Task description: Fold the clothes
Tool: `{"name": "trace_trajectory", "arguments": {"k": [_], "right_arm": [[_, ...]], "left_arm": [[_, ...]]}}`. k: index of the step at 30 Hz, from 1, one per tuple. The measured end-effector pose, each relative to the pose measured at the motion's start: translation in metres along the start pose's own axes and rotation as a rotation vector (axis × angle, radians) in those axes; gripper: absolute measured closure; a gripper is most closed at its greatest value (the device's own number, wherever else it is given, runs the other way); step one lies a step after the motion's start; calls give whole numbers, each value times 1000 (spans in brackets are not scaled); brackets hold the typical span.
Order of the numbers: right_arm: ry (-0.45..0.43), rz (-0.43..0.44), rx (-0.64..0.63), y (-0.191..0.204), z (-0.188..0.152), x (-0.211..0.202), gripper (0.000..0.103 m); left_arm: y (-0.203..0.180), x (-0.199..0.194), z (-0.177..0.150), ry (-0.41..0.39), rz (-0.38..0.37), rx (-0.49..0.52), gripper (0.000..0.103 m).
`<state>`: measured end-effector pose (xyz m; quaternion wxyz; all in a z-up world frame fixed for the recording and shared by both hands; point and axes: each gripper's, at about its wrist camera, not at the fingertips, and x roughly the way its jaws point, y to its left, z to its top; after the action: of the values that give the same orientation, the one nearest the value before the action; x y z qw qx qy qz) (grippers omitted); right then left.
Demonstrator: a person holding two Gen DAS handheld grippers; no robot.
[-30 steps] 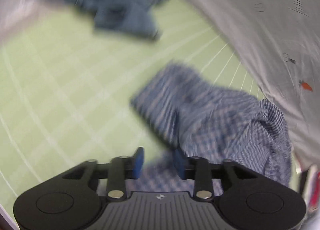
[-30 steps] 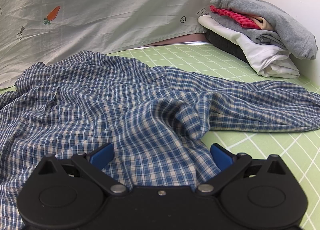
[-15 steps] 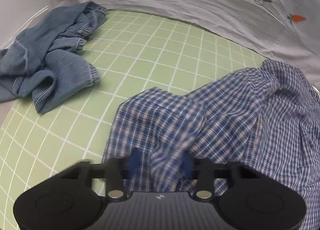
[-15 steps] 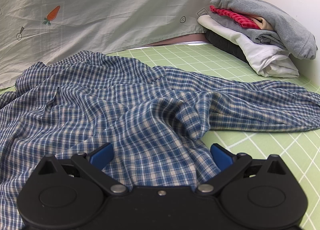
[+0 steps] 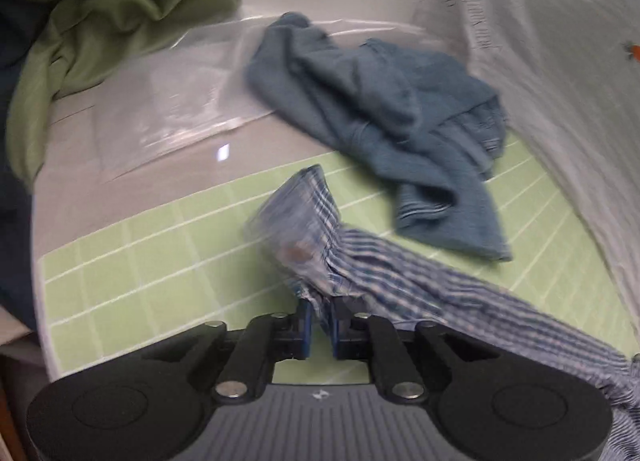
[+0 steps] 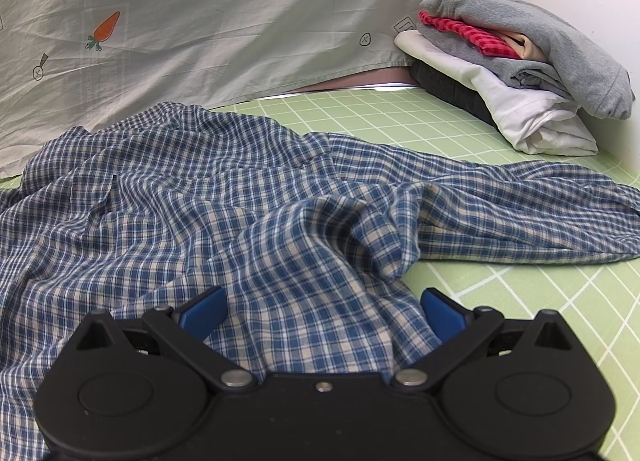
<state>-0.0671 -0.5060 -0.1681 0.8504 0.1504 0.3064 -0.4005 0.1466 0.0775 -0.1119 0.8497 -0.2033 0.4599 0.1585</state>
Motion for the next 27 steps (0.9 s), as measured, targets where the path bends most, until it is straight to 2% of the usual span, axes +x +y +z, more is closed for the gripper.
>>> {"name": "trace_trajectory", "arguments": {"k": [5,7,9,10,12,13,14,16,20,23,27], "right_arm": [[1,1,0,0,1,0,0],[2,1,0,0,1,-1,0],[15,1,2,-1,3,0,0],[26,2,4,-2,6,1,0],[71,4,14,-4,14,4,0],[110,11,18,-5,21,7,0],[142,20,23,-6,29,10,0],[147,56,48,-9,45,13,0],[100,90,105,-17,79,22,0],[106,111,125,-13,108,47,0],[164,124,107,0,143,95,0]], "left_arm": [[-4,-3,-2,-11,3,23,79],[-6,-5,-3,-16,3,34,68],[-8,-6,-3,-20,4,45,61],[-9,-7,-4,-22,4,51,53],[-11,-8,-5,-27,4,62,39],[-24,-6,-5,-23,-20,102,35],[-38,-4,-5,-18,-46,146,34],[-66,-1,-5,-9,-99,233,32],[-122,6,-6,10,-205,408,30],[-167,26,-10,39,-224,503,29],[-200,50,-9,86,-228,518,29]]}}
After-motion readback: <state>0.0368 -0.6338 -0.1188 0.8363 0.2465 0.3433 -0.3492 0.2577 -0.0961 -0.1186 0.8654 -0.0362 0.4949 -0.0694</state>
